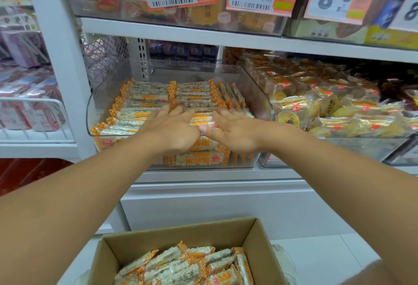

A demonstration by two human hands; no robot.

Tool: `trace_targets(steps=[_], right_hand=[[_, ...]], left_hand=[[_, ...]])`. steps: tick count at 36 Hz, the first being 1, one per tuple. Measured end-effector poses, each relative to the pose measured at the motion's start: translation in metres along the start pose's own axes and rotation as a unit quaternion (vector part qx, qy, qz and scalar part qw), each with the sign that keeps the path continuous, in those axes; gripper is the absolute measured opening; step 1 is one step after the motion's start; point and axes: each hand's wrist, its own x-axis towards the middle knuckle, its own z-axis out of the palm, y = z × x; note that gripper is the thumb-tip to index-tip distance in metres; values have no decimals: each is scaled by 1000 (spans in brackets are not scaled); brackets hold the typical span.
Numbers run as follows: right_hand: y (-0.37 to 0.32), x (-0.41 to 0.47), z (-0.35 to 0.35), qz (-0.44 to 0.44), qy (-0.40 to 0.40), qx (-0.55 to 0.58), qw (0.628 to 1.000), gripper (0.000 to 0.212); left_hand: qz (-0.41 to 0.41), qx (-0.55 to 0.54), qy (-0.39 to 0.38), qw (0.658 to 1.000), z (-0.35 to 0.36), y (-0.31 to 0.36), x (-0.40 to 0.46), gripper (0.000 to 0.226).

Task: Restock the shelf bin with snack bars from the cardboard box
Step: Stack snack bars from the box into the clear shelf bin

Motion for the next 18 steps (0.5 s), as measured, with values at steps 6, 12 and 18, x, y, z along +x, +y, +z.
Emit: trace_targets(steps=[6, 12, 18], right_hand=[[-4, 2, -6, 10, -37, -3, 999, 98], [3, -8, 2, -10, 33, 16, 999, 94], [-2, -53, 21, -131, 396, 30, 908, 54]], left_hand=[[12, 43, -32, 998, 3, -5, 5, 60], [78, 12, 63, 995, 4, -13, -13, 56], [213, 15, 316, 924, 7, -25, -47, 40]])
